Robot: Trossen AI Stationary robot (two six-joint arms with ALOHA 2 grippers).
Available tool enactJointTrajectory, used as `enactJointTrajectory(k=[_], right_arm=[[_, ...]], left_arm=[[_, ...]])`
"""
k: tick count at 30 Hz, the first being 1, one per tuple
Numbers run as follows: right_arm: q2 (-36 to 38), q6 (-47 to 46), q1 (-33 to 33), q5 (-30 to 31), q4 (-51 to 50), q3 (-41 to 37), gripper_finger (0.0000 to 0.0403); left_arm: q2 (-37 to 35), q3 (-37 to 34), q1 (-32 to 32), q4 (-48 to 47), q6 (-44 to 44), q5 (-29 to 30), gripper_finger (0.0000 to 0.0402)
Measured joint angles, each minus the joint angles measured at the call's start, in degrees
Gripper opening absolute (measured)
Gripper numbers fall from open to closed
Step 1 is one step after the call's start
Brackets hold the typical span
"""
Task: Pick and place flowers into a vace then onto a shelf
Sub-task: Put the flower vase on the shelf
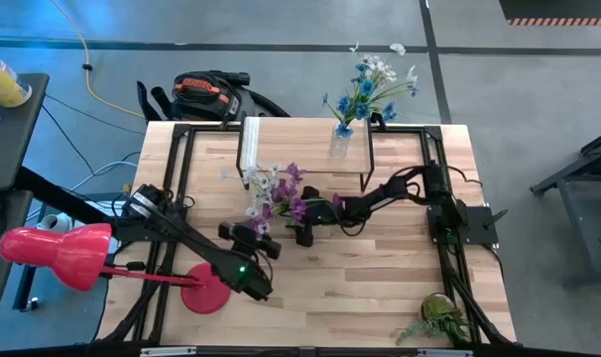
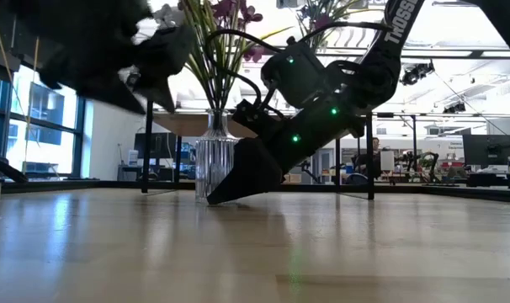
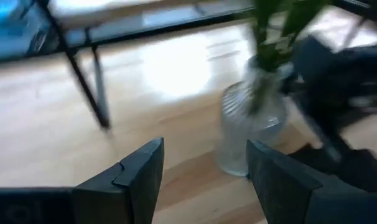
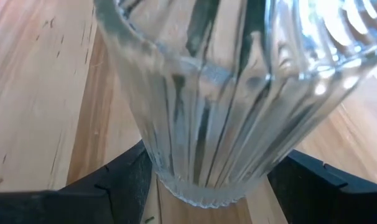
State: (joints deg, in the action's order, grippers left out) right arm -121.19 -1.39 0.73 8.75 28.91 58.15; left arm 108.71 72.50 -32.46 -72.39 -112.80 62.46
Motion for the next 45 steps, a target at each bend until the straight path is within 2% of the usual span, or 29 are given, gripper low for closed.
enactJointTrajectory(k=[5, 10, 16, 25, 30, 34, 38, 45], right_arm=[[0.0, -1.5, -0.3, -2.0, -0.3, 0.0, 0.0284], [0.0, -1.6, -0.4, -4.4, -0.3, 0.0, 0.0292], [0.0, -1.1, -1.1, -7.3, -0.4, 0.1, 0.0307], [0.0, 0.0, -2.8, -2.7, -0.3, 0.1, 0.0339], [0.0, -8.4, -2.8, -2.5, -0.8, 0.1, 0.0333], [0.3, -11.0, -2.8, -2.6, -1.3, 0.1, 0.033], [2.1, -12.7, -2.8, -3.2, -7.3, 0.2, 0.033], [6.9, -10.1, -3.8, -4.0, -20.3, 0.1, 0.0331]], left_arm=[[0.0, -5.7, -1.1, 3.4, -14.0, -1.7, 0.0262], [0.0, -9.4, -0.9, 11.1, -16.0, -3.5, 0.0262], [0.0, -9.1, -0.9, 10.9, -16.1, -4.4, 0.0262], [0.0, -9.1, -0.9, 13.3, -12.0, -5.0, 0.0262], [0.0, -9.0, -0.9, 13.4, -11.5, -4.9, 0.0262], [0.0, -9.0, -0.9, 13.5, -11.4, -5.0, 0.0262], [0.0, -7.6, -0.9, 13.0, -10.0, -6.0, 0.0262], [0.0, -5.9, -0.9, 12.9, -3.7, -7.8, 0.0262]])
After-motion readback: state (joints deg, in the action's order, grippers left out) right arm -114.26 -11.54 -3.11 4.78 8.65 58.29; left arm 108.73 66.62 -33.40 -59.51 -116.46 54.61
